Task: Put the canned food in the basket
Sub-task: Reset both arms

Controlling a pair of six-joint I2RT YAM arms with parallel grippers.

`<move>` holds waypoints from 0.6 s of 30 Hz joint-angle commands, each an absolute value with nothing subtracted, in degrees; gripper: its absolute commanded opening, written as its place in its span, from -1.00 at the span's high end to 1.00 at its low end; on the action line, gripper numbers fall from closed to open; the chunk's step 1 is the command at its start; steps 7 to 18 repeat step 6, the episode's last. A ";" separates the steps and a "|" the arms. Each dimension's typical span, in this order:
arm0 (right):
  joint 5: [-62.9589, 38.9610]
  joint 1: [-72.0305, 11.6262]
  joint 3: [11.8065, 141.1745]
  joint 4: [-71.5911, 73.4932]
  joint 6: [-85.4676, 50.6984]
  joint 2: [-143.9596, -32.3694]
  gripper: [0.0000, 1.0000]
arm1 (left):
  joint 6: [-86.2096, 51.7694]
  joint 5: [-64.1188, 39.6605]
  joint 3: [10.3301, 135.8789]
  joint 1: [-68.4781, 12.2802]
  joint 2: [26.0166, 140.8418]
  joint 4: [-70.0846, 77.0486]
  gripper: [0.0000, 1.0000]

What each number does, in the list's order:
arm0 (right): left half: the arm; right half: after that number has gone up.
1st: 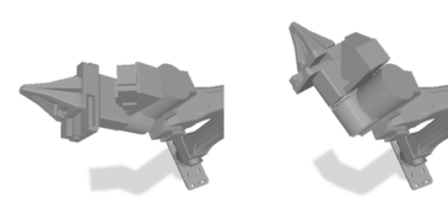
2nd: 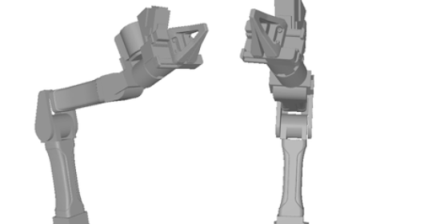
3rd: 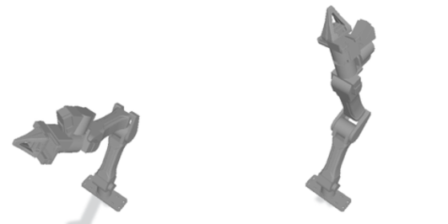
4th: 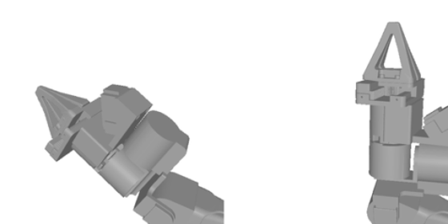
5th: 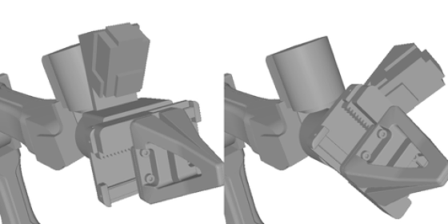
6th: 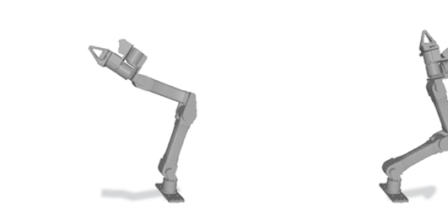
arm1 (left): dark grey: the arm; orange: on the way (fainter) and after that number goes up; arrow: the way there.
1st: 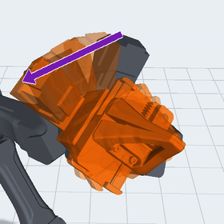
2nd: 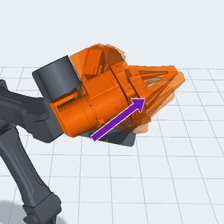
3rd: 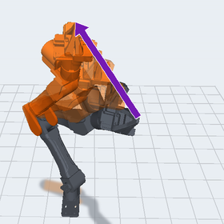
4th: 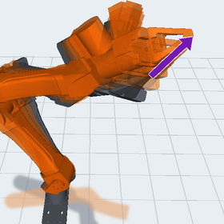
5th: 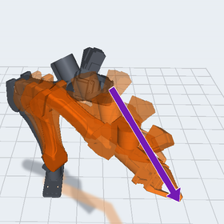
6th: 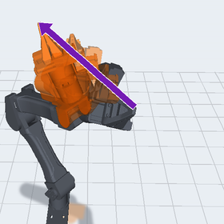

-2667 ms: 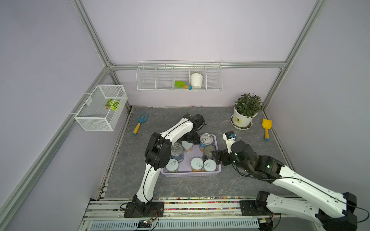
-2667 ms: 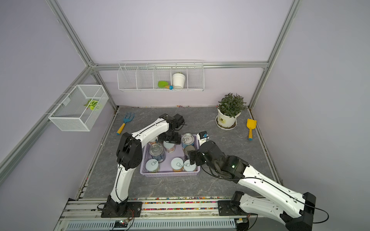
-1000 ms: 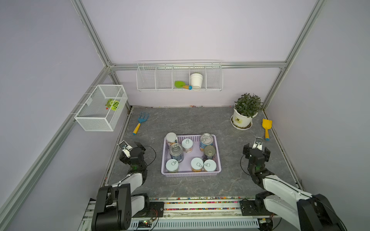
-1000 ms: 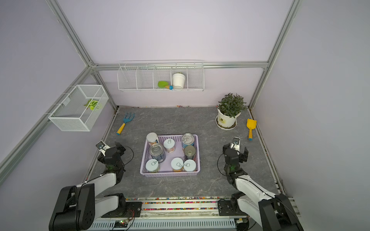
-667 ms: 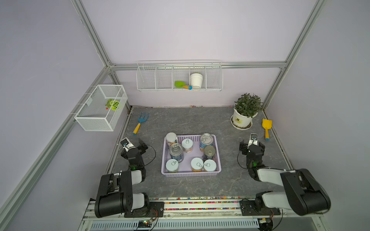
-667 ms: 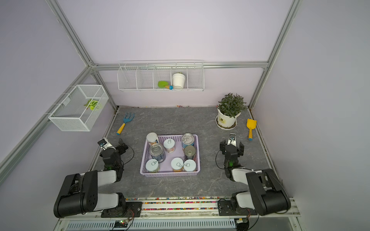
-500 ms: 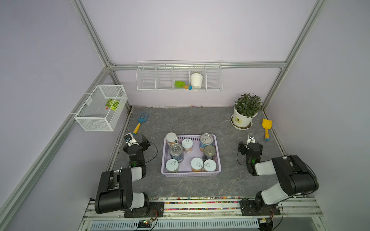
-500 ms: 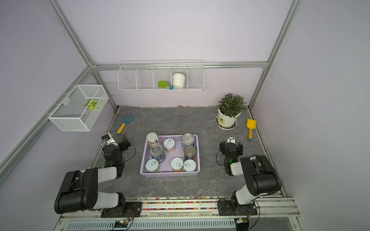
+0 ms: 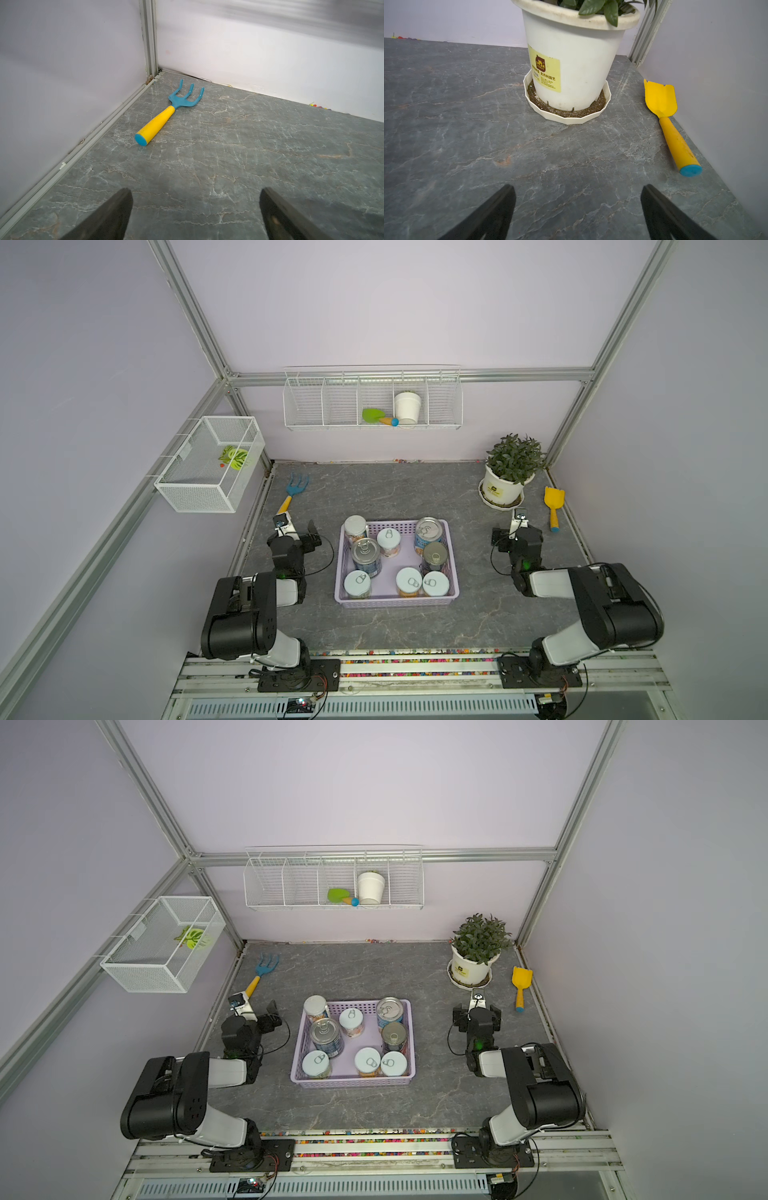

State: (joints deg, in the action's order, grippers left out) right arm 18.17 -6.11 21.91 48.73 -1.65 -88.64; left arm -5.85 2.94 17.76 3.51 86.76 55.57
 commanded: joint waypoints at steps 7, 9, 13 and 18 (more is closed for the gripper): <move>15.46 -4.91 23.33 46.54 -2.28 -87.60 -0.97 | -5.10 2.31 18.94 3.34 86.07 54.56 -1.00; 15.46 -4.91 23.33 46.54 -2.28 -87.60 -0.97 | -5.10 2.31 18.94 3.34 86.07 54.56 -1.00; 15.46 -4.91 23.33 46.54 -2.28 -87.60 -0.97 | -5.10 2.31 18.94 3.34 86.07 54.56 -1.00; 15.46 -4.91 23.33 46.54 -2.28 -87.60 -0.97 | -5.10 2.31 18.94 3.34 86.07 54.56 -1.00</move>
